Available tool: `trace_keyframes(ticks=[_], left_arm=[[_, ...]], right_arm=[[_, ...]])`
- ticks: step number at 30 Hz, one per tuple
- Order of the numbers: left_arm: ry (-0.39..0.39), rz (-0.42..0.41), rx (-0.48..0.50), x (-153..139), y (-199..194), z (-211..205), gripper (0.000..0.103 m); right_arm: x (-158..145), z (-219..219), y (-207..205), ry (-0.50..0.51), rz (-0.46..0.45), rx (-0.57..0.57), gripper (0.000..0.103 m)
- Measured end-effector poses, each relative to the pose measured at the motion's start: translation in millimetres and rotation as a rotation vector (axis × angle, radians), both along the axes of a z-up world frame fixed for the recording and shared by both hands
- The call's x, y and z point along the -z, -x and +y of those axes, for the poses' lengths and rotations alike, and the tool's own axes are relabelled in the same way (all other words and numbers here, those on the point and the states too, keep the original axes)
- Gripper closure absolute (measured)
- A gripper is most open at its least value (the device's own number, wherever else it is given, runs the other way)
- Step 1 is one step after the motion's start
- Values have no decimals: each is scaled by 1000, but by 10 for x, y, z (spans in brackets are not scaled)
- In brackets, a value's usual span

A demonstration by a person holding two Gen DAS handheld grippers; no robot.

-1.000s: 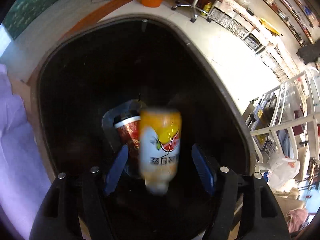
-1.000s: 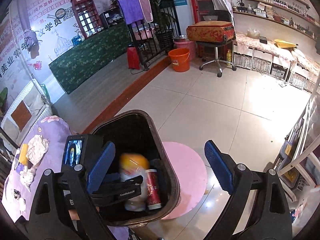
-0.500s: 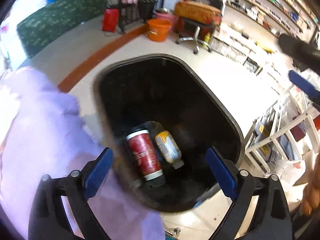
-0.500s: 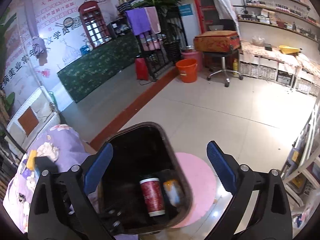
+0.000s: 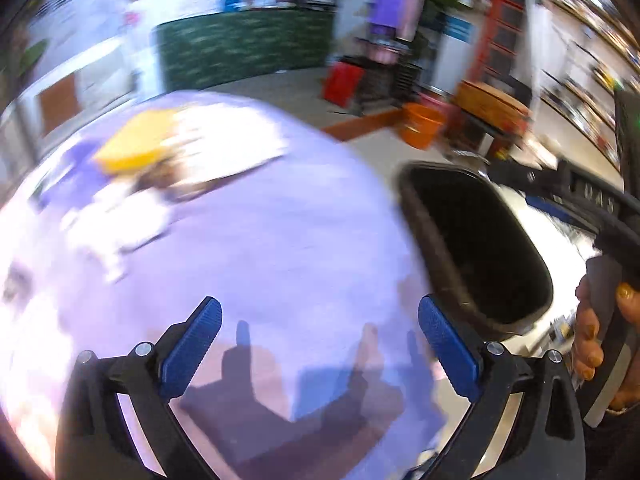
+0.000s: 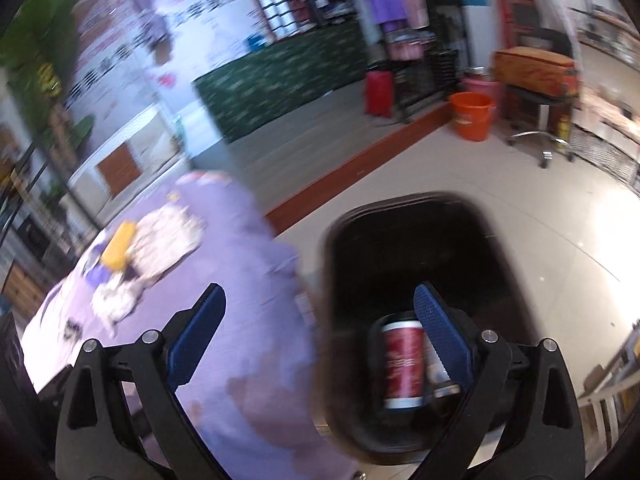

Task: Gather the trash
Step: 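Move both tools back over the bed toward the tissues, then grasp a white tissue with the left tool while the right tool grasps crumpled tissues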

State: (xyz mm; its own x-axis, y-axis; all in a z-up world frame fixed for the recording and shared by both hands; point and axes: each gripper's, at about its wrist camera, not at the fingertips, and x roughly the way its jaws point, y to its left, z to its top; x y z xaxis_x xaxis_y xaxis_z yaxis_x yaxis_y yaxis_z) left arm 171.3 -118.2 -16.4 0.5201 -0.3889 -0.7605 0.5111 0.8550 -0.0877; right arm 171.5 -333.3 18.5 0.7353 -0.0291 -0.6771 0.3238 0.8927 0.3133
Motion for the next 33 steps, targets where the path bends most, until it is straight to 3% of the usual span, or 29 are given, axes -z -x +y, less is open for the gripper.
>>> trace_keyframes(ticks=[5, 12, 19, 21, 25, 27, 29, 33], left_arm=[[-21, -51, -200, -32, -57, 637, 6], [-50, -22, -421, 50, -251, 1578, 6], [-61, 64, -478, 192, -547, 1997, 10], [-64, 89, -477, 245, -641, 2003, 16], [-92, 102, -478, 348, -669, 2040, 37], [-90, 93, -490, 323, -641, 2053, 53], [-77, 90, -494, 297, -613, 2065, 75], [-53, 86, -507, 235, -518, 2118, 85]], right_arm=[[66, 634, -300, 6, 5, -188, 9], [70, 1503, -543, 58, 2, -422, 9], [87, 1959, -582, 51, 2, -506, 9], [101, 2005, -581, 46, 11, -511, 9], [117, 1980, -558, 43, 25, -502, 9], [138, 1946, -565, 40, 34, -494, 9], [167, 1924, -578, 36, 45, -488, 9], [186, 1941, -628, 36, 47, -496, 9]])
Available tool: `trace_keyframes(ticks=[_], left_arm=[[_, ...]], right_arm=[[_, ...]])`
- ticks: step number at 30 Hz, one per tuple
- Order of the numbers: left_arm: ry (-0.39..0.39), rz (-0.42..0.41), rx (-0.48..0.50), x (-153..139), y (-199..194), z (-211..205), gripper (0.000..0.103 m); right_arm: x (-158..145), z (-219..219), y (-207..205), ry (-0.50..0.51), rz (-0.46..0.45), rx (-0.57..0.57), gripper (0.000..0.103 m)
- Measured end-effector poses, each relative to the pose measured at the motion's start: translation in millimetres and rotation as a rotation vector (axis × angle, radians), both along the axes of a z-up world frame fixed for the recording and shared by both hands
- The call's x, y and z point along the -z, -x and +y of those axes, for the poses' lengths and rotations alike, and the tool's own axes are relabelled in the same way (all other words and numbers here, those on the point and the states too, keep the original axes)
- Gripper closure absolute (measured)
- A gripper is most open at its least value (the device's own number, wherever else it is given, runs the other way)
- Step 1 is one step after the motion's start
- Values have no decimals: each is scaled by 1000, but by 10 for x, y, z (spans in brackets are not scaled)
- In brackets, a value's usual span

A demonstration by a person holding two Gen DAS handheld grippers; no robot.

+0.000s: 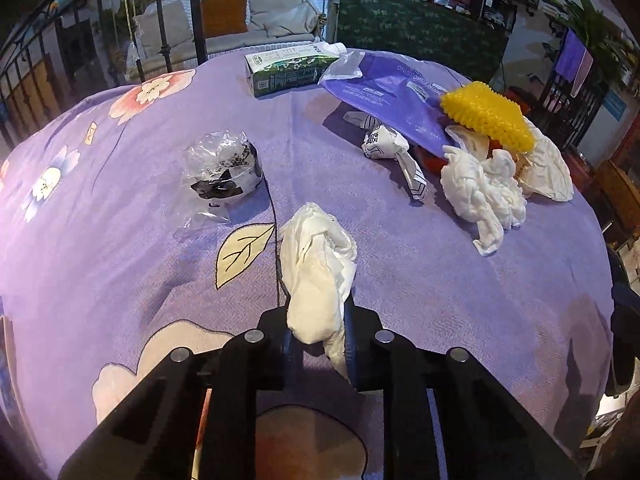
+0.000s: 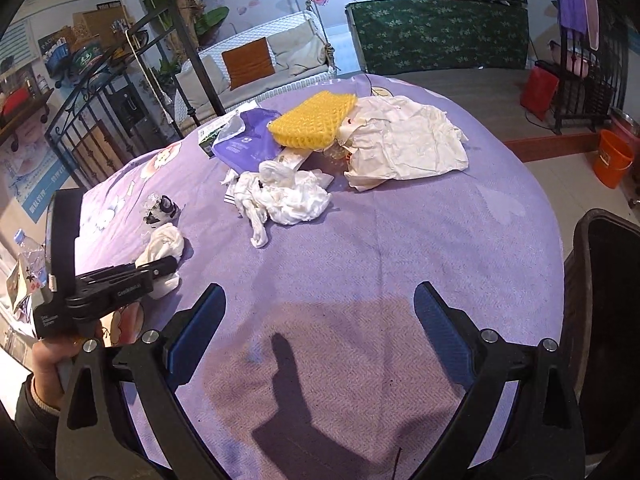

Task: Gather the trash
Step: 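Grasp a white tissue with the left tool while the right tool grasps crumpled tissues, then carry the tissues over the bin and open the right tool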

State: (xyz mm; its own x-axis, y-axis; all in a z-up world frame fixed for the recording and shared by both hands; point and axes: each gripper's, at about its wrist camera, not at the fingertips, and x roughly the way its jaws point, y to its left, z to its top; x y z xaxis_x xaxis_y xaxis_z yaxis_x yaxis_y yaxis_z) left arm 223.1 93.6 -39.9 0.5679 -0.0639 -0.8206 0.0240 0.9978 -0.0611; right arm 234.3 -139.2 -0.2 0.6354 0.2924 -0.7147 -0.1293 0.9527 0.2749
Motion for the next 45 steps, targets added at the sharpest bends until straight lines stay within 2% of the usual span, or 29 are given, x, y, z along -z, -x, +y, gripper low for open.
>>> trace_keyframes(ticks=[4, 8, 13, 16, 18, 22, 25, 26, 27, 30, 36, 45], left_arm=[[37, -45, -27, -122, 136, 74, 87], [30, -89, -28, -254, 278, 88, 87], [48, -103, -24, -313, 405, 100, 87], [38, -109, -25, -311, 455, 105, 87], [39, -108, -25, -305, 473, 118, 87], [48, -105, -28, -296, 519, 148, 87], [52, -100, -28, -277, 515, 161, 87], [55, -95, -27, -267, 509, 161, 87], [58, -92, -26, -260, 512, 157, 87], [63, -97, -22, -258, 526, 142, 87], [73, -115, -2, -288, 566, 43, 87], [94, -146, 83, -361, 643, -264, 87]], right_arm=[[2, 111, -116, 10, 3, -40, 9], [-10, 299, -300, 29, 2, -93, 9], [28, 621, -577, 56, 27, -171, 9], [86, 840, -760, 112, 41, -207, 12], [137, 966, -884, 146, 52, -226, 22], [215, 1090, -1057, 209, 56, -209, 30], [282, 1123, -1165, 248, 65, -198, 48], [306, 1117, -1190, 264, 68, -183, 61], [311, 1098, -1194, 271, 64, -170, 71], [257, 972, -1156, 196, 57, -160, 81], [19, 777, -856, 109, -5, -177, 82], [-202, 445, -196, 37, -64, -160, 82]])
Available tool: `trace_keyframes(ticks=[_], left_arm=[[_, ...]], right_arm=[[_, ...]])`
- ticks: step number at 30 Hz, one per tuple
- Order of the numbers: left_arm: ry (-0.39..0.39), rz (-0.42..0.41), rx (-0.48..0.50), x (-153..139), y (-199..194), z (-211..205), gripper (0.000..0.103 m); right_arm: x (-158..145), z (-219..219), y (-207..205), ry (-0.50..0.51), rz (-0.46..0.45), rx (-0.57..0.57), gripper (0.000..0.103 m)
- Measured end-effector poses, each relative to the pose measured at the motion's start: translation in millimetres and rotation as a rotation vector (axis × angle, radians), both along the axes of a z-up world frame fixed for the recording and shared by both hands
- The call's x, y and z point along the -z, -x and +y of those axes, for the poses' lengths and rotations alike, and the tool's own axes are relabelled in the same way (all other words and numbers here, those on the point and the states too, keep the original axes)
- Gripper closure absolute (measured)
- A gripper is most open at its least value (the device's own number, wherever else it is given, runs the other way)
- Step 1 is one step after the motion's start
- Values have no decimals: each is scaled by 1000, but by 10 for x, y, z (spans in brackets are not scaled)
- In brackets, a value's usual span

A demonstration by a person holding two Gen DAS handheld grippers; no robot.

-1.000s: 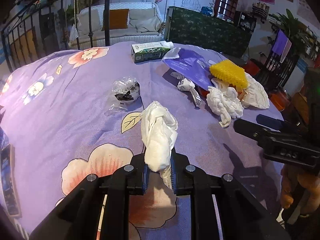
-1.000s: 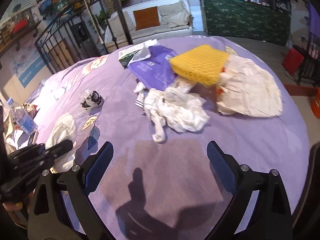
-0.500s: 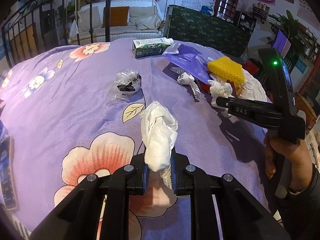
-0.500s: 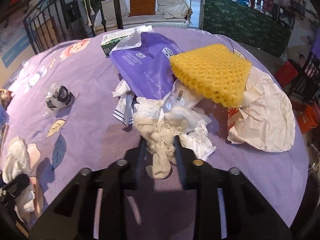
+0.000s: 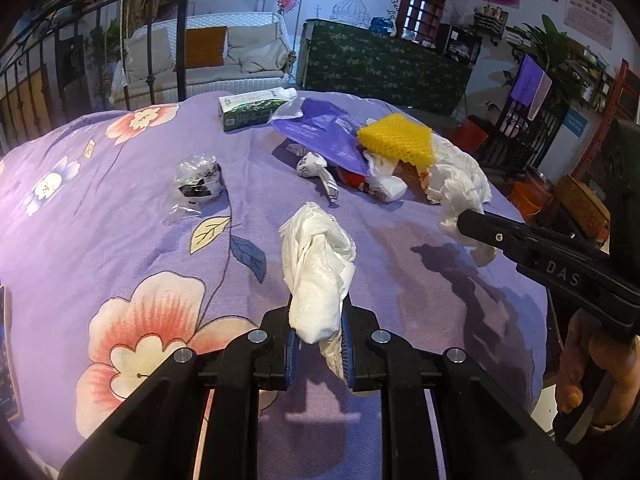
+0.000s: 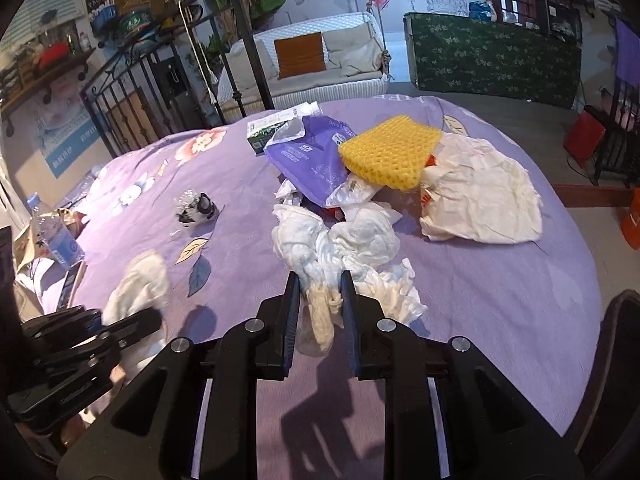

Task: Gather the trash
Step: 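Carry the tissues over the bin and open the right tool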

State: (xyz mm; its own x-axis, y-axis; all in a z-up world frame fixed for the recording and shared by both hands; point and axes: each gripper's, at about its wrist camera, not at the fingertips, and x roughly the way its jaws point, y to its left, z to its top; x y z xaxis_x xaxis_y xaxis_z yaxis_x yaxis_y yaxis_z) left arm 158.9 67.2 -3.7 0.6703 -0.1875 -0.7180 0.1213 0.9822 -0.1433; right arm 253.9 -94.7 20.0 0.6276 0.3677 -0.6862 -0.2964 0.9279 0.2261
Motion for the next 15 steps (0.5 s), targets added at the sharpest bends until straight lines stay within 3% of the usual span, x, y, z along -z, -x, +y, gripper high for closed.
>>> trace_keyframes(ticks=[15], left_arm=[[4, -55, 194, -68, 58, -679, 87]], right_arm=[[-62, -906, 585, -12, -25, 195, 82]])
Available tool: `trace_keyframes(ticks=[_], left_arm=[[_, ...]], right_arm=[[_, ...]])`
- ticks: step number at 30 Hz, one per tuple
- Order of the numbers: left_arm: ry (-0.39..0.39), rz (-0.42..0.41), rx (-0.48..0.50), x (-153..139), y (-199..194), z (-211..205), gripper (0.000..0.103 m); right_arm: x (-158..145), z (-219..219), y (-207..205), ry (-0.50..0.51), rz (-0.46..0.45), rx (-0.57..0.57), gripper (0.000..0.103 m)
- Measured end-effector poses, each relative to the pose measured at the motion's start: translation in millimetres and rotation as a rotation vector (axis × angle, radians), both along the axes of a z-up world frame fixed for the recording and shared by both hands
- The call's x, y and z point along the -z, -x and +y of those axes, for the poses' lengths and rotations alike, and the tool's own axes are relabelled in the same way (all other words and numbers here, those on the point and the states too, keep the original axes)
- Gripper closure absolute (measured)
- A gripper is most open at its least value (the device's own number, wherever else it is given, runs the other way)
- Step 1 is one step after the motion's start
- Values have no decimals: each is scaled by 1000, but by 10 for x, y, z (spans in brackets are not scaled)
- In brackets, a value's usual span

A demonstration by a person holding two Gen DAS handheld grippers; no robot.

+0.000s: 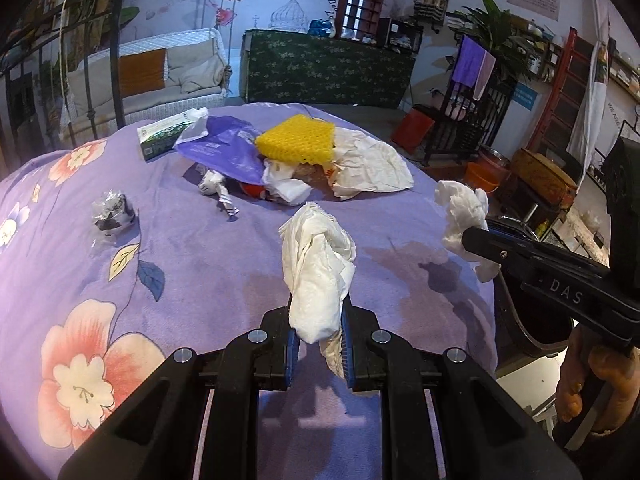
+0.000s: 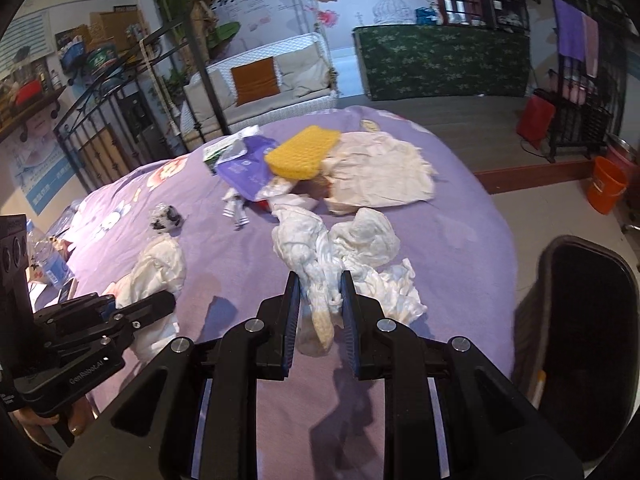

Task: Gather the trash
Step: 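Carry the tissues over the bin and open the right tool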

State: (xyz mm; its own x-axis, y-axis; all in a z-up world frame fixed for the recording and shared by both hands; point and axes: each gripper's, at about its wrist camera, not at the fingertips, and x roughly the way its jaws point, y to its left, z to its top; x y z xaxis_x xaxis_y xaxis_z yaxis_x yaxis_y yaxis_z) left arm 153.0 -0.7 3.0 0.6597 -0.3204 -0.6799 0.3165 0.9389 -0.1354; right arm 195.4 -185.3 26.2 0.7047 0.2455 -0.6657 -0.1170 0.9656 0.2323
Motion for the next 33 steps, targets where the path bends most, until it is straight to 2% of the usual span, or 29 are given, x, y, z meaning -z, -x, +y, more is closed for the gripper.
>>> trace_keyframes(ticks=[10, 16, 23, 31, 33], left_arm=[[-21, -59, 174, -77, 22, -588, 87], [-34, -82, 281, -115, 61, -962, 87], [-50, -97, 359, -106, 136, -1293, 87], [-62, -80, 407, -59, 139, -1529, 87], [-64, -73, 415, -45, 136, -1561, 87]], right_arm=[[51, -984, 253, 3, 20, 279, 82], [215, -1571, 322, -20, 88, 452, 82], [610, -2030, 265, -87, 214, 549, 82], [1119, -2271, 118, -107, 370, 619, 79], [1167, -2290, 132, -130, 370, 620, 77]])
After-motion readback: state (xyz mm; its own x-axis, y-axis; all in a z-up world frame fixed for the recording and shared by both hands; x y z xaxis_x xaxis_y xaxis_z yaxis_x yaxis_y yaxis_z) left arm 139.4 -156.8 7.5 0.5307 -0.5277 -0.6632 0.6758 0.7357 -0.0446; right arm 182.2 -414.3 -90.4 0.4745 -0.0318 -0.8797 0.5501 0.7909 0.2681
